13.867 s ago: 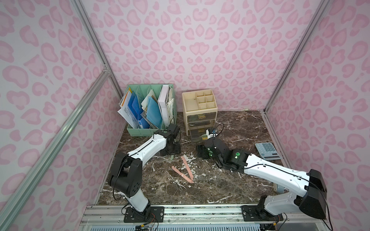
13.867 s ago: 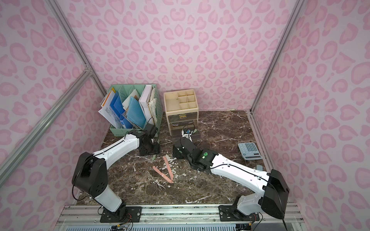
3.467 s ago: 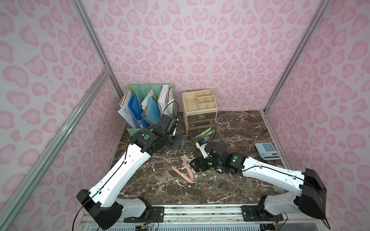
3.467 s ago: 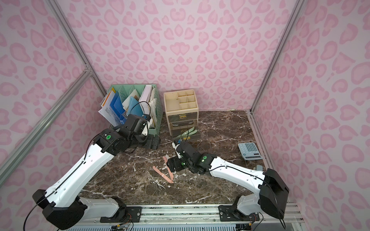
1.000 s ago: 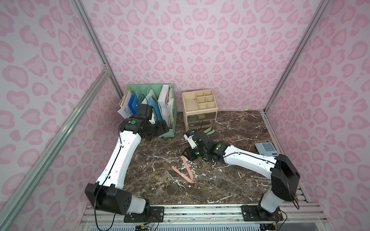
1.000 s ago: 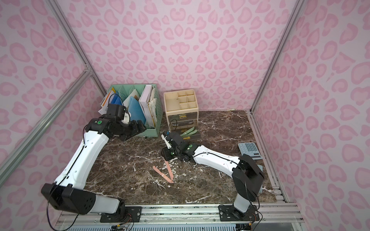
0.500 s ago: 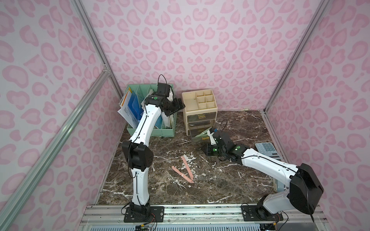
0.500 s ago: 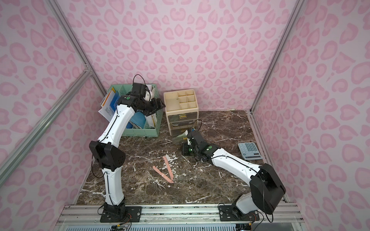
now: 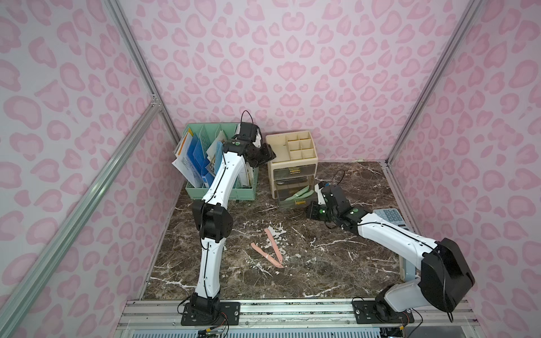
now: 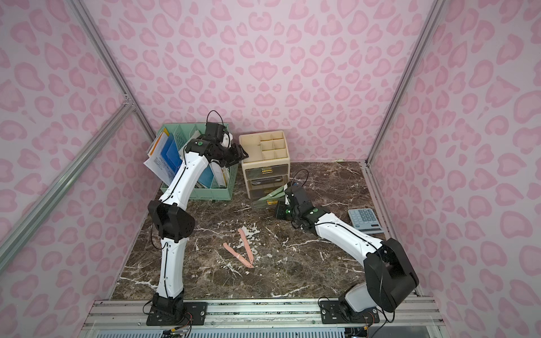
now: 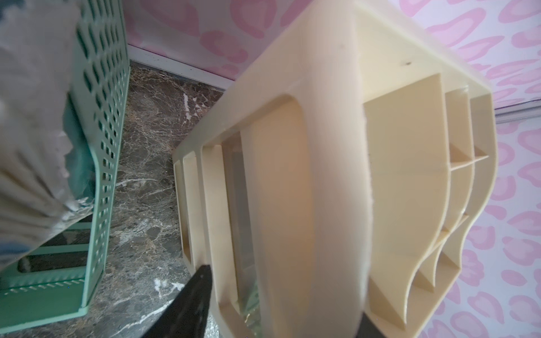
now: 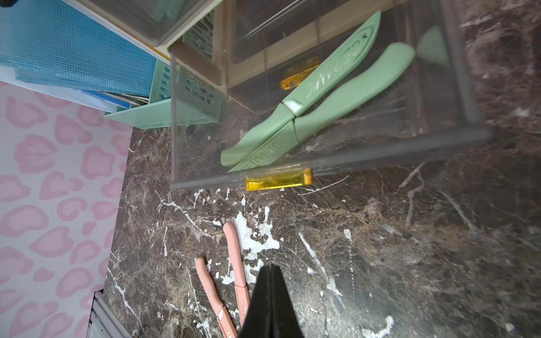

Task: Place the fruit knives into the drawer by color
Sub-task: Close the drawer in the storage box.

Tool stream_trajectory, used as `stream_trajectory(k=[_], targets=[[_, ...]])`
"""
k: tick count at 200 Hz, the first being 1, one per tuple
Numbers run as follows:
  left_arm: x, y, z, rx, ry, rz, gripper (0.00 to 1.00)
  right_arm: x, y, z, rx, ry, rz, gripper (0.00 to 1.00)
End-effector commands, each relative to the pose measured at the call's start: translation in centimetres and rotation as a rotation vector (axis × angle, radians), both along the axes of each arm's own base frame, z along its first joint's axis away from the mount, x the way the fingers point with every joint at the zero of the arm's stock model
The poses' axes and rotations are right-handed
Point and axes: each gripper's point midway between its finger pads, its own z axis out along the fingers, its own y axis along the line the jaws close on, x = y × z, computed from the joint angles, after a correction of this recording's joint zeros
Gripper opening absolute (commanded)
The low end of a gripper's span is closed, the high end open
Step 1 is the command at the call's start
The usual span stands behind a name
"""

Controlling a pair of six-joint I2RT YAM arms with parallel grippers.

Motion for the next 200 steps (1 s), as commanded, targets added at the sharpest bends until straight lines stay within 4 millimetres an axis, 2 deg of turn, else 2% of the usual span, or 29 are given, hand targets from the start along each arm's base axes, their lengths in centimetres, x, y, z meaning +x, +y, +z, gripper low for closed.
stream_trajectory(k=[1, 85, 200], targets=[[0.1, 0.4, 0.0, 0.029, -0.015, -0.003, 0.57, 0.9, 0.5, 0.6, 0.024, -0.025, 0.015, 0.00], [-0.1, 0.4, -0.3, 0.046, -0.013, -0.022, 0.57, 3.7, 1.7, 0.3, 0.042, -0.037, 0.027, 0.00], [0.1, 0.5, -0.6, 0.040, -0.006, -0.027, 0.57, 6.4, 3.2, -0.3, 0.036, -0.045, 0.040, 0.00]])
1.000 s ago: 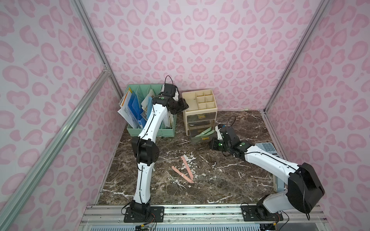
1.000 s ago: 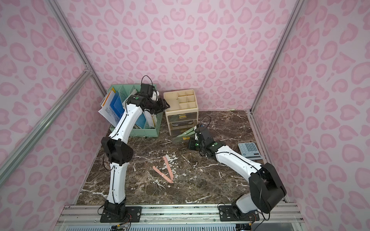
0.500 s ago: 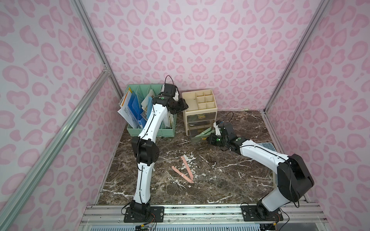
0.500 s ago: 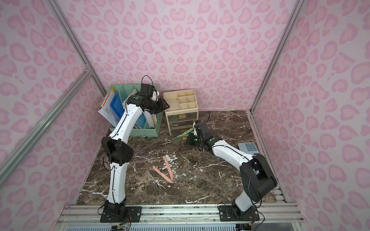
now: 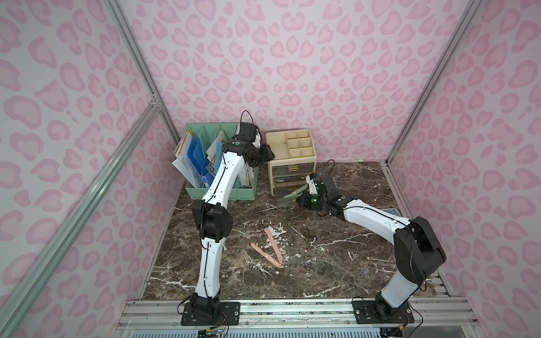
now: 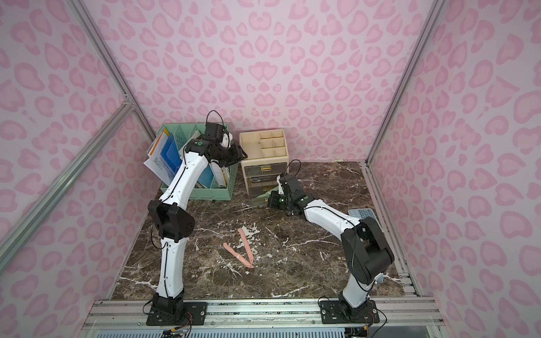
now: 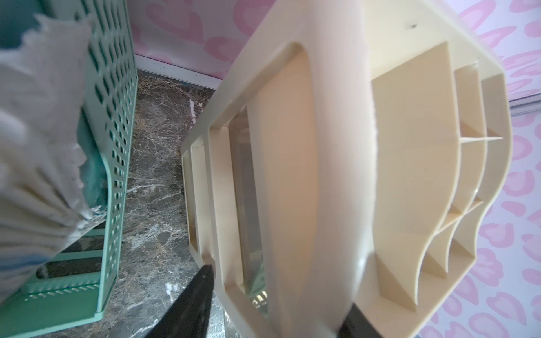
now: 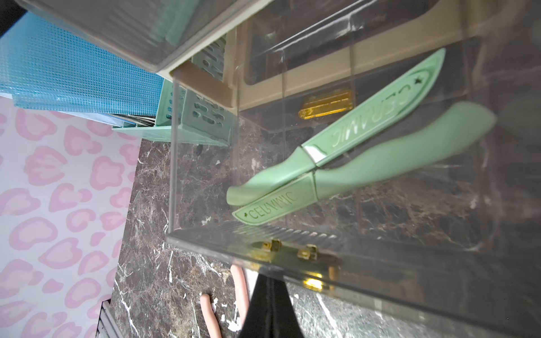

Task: Place the fruit knives into the drawer by color
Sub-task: Close the drawer in the storage box.

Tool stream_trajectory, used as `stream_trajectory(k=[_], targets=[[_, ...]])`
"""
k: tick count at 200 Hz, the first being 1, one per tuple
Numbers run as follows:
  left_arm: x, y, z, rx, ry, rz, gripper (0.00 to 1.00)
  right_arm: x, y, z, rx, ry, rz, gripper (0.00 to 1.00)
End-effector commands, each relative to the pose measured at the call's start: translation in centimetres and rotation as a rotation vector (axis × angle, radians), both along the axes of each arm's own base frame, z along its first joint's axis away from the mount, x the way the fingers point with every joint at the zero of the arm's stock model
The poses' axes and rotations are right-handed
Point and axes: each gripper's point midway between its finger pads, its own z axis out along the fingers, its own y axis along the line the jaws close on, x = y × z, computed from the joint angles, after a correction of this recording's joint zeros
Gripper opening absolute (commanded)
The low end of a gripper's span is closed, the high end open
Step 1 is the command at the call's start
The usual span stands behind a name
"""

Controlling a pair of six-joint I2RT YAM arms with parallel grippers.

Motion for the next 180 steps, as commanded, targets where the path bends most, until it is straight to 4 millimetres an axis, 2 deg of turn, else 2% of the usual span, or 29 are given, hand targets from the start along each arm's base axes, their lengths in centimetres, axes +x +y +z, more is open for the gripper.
stream_trajectory(k=[1, 43, 92, 138, 153, 155, 158, 180], targets=[[-0.2, 0.1, -0.3, 0.006, 0.011, -0.010, 0.57, 1.1, 0.2, 0.5, 0.001, -0.037, -0.006, 0.00], [-0.2, 0.2, -0.4, 0.007, 0.015, -0.010, 0.55, 2.2, 0.6, 1.4, -0.002, -0.063, -0.007, 0.00], [-0.3, 0.6, -0.7, 0.024, 0.024, -0.003, 0.43, 3.3, 1.0, 2.0, 0.000, -0.075, -0.009, 0.00], [-0.4, 0.6, -0.8, 0.023, 0.030, -0.011, 0.43, 4.2, 1.1, 2.1, 0.003, -0.083, -0.019, 0.00], [-0.5, 0.6, -0.8, 0.022, 0.031, -0.012, 0.43, 4.3, 1.1, 1.4, -0.005, -0.073, -0.018, 0.00], [-0.5, 0.5, -0.8, 0.022, 0.031, -0.013, 0.43, 4.7, 1.3, 2.4, 0.007, -0.090, -0.020, 0.00], [-0.5, 0.6, -0.9, 0.022, 0.032, -0.013, 0.43, 4.9, 1.4, 2.7, 0.012, -0.098, -0.020, 0.00], [-0.5, 0.5, -1.0, 0.023, 0.036, -0.015, 0.43, 5.5, 1.8, 2.8, 0.016, -0.104, -0.018, 0.00]])
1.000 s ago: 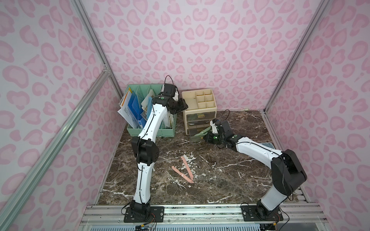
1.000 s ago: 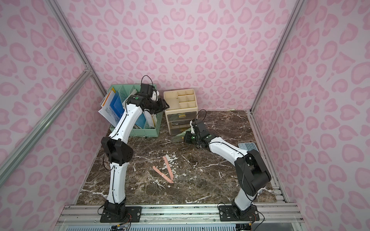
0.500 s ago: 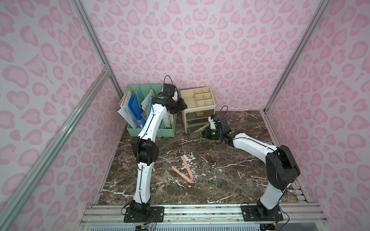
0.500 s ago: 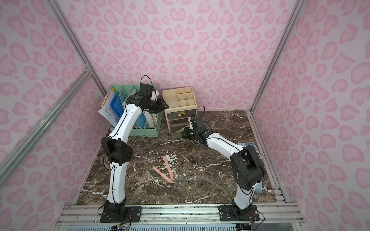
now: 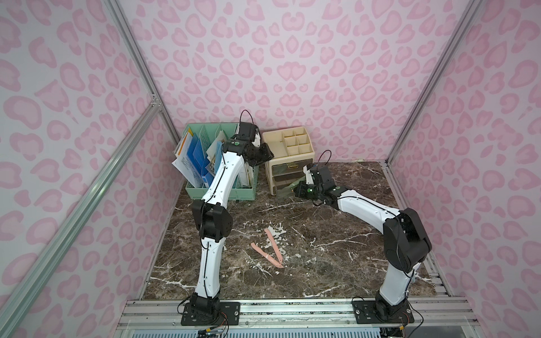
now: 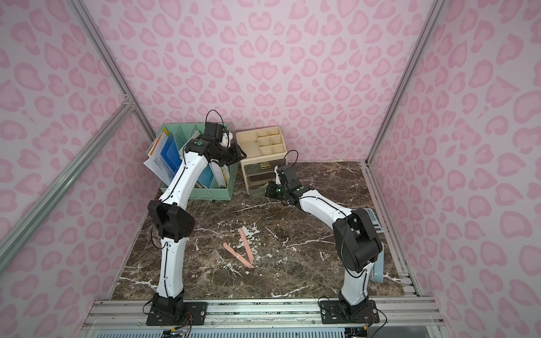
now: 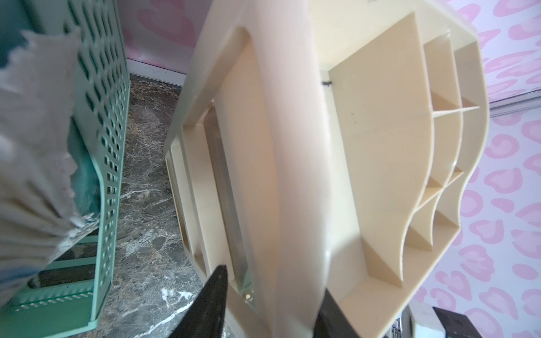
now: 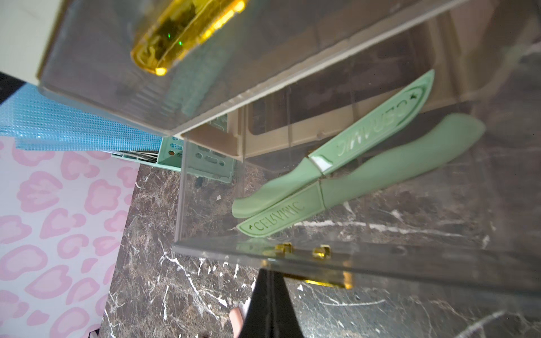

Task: Place the fruit knives into the drawer by color
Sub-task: Close the drawer in the storage box.

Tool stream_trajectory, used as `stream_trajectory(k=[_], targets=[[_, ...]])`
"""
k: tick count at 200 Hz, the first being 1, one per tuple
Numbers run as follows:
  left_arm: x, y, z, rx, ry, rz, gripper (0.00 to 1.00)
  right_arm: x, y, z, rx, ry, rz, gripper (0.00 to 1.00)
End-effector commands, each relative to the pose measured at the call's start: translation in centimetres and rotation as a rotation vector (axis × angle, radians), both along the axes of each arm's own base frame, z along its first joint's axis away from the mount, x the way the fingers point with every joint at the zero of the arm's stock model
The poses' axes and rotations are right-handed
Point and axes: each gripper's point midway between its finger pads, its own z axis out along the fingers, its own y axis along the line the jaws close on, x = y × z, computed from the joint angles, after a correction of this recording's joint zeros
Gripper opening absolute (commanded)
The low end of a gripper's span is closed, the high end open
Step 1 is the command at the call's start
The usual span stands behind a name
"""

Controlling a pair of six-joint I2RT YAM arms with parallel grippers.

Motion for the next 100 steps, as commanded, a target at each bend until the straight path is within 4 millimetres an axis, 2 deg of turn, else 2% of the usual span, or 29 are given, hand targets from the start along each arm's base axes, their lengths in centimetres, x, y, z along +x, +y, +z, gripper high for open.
stream_trajectory(k=[1, 100], targets=[[-0.8, 0.5, -1.2, 0.032, 0.048, -0.007, 0.43, 0.9, 0.4, 1.1, 0.016, -0.040, -0.003, 0.00], [-0.5, 0.8, -1.6, 0.022, 0.057, -0.005, 0.43, 3.0, 1.8, 1.6, 0.033, -0.068, 0.001, 0.00]])
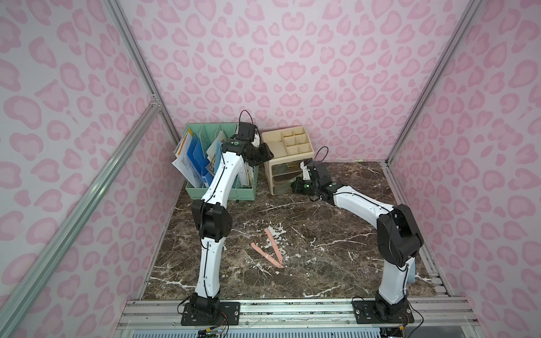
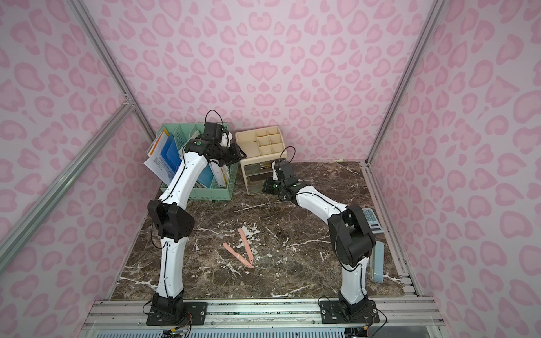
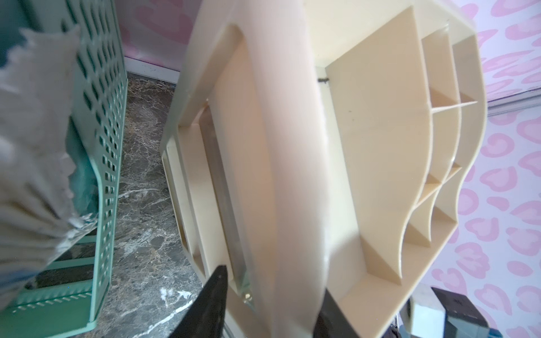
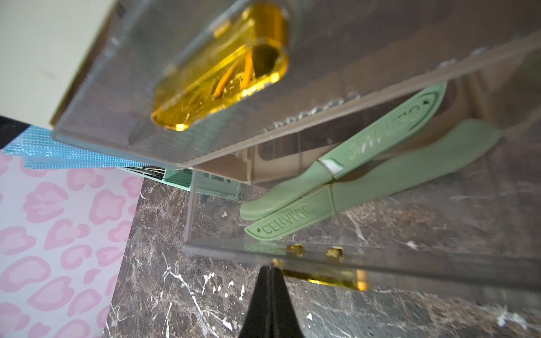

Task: Place the fruit knives into the drawer by color
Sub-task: Close the drawer in the storage box.

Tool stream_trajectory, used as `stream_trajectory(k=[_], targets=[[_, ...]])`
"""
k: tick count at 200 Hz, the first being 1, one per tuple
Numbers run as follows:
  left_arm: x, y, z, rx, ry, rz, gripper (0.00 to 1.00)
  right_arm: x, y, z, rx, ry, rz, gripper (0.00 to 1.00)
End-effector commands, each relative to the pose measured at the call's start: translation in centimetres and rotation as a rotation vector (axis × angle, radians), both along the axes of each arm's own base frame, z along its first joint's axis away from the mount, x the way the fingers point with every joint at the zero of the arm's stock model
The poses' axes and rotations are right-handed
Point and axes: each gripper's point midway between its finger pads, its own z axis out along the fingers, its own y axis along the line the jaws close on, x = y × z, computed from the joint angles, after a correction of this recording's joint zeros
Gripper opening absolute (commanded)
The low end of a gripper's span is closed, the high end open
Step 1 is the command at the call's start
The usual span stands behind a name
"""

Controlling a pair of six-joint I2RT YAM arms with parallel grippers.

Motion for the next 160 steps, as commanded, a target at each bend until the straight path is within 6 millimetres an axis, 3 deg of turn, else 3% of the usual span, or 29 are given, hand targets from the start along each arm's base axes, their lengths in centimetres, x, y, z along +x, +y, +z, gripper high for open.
stream_trajectory(k=[1, 94, 132, 160], targets=[[-0.6, 0.6, -1.6, 0.034, 0.053, 0.000, 0.43, 1.1, 0.5, 1.3, 0.020, -0.049, 0.001, 0.00], [-0.1, 1.2, -2.0, 0.012, 0.064, 0.010, 0.42, 3.4, 1.9, 2.1, 0.012, -0.072, 0.012, 0.00], [0.1, 1.2, -2.1, -0.001, 0.064, 0.014, 0.42, 2.0, 1.1, 3.2, 0.017, -0.074, 0.011, 0.00], [0.2, 1.1, -2.1, -0.008, 0.065, 0.014, 0.42, -0.2, -0.3, 2.6, 0.046, -0.054, -0.015, 0.00]])
